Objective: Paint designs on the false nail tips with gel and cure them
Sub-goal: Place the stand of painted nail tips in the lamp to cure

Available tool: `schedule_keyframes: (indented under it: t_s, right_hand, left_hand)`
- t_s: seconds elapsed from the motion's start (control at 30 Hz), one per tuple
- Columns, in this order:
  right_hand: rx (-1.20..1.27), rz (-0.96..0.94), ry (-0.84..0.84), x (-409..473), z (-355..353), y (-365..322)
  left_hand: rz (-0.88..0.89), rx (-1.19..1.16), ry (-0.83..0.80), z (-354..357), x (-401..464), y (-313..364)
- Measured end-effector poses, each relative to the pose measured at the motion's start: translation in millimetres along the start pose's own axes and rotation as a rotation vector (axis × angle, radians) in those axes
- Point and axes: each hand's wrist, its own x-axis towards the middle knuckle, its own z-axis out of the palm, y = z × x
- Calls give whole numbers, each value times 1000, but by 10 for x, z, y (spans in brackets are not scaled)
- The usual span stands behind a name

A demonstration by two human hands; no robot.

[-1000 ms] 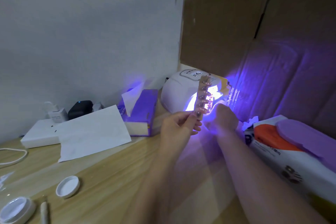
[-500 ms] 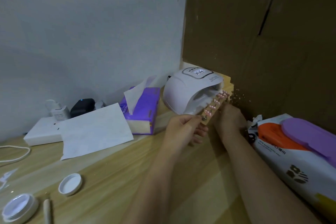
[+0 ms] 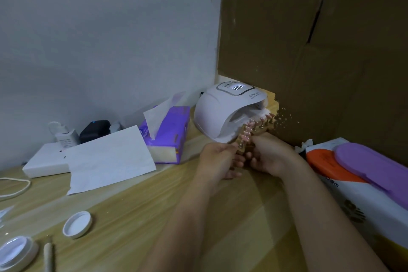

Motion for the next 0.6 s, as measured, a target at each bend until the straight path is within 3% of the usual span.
schedule_keyframes:
  t_s: [0.1,0.23,0.6]
  right_hand:
    - [122,9,-37,20,-8,25]
    - [172,-39,41,113,38,58]
    - [57,-168,347,460,188,-11]
  left_hand:
    - [29,55,20,17,17,-23]
    - [75,143,61,19,40,-59]
    - [146,135,99,-24,17,-64]
